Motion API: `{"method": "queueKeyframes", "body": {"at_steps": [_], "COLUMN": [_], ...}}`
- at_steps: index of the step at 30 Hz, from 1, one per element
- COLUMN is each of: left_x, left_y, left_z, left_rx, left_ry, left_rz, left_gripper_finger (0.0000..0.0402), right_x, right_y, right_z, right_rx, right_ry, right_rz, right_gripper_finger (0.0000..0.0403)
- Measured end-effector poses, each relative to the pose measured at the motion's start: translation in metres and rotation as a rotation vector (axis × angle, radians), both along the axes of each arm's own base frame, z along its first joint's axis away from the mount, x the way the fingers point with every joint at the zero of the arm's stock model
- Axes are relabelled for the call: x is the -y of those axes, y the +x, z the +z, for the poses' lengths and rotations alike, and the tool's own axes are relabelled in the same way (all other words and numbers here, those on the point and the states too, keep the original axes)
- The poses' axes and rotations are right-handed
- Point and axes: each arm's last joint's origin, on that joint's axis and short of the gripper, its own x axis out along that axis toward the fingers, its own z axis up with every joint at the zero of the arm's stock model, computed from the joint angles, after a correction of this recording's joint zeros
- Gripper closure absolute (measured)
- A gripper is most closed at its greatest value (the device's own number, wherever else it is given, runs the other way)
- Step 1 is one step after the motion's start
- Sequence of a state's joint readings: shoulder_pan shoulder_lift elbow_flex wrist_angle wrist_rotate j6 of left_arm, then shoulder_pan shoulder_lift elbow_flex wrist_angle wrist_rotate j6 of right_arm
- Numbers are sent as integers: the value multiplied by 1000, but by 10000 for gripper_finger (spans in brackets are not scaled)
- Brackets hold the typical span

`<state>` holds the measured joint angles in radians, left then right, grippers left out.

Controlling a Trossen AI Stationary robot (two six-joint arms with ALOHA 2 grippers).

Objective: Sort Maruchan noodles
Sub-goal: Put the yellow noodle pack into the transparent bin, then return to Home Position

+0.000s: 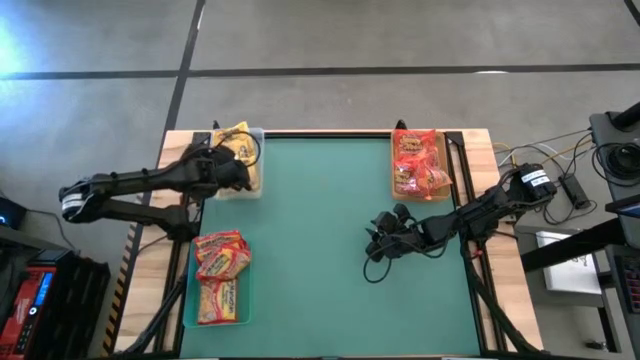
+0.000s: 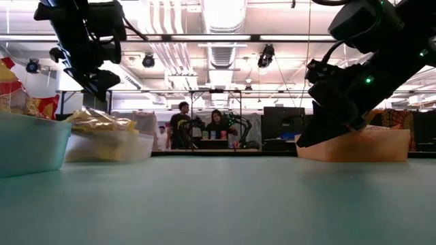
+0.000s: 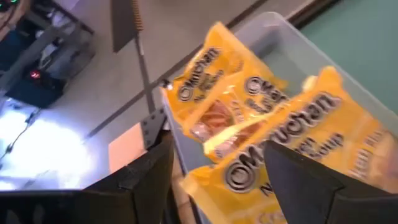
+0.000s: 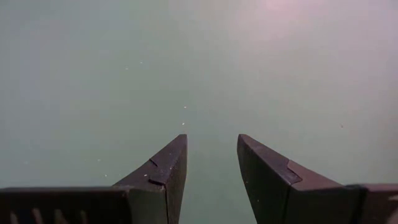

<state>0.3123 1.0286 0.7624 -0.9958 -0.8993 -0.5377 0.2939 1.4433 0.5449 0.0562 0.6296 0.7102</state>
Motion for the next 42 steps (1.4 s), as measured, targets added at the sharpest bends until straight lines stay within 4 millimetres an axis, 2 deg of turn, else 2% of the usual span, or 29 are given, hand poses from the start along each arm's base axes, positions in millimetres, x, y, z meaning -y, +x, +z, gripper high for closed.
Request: {"method": "queueKeyframes", "body": {"at_steps": [8, 15, 19, 22, 26, 30, 33, 38, 42], "left_x": [-5, -1, 0, 4, 10, 19, 26, 34, 37], "left_y": [-1, 6, 6, 5, 2, -4, -9, -13, -13], "left_z": [1, 2, 8, 16, 28, 37, 35, 19, -1], "left_rx": [77, 213, 269, 325, 414, 508, 572, 662, 728], "left_ry": [-35, -250, -240, -207, -148, -108, -90, -77, -74], "left_rz": [56, -64, -105, -154, -248, -318, -365, -420, -430], "left_gripper_finger": [169, 169, 169, 169, 169, 169, 169, 169, 169], "right_x": [2, 6, 23, 39, 52, 63, 71, 79, 85], "right_y": [3, 5, -1, -7, -11, -18, -23, -34, -48], "right_z": [5, 8, 8, 10, 14, 21, 30, 45, 50], "right_rx": [-5, -8, -96, -133, -116, -36, 79, 361, 462], "right_ry": [-114, -185, -193, -108, -63, -61, -46, -6, -19], "right_rz": [-2, -25, -78, -97, -17, 108, 188, 377, 386], "right_gripper_finger": [271, 271, 271, 271, 271, 271, 271, 271, 271]}}
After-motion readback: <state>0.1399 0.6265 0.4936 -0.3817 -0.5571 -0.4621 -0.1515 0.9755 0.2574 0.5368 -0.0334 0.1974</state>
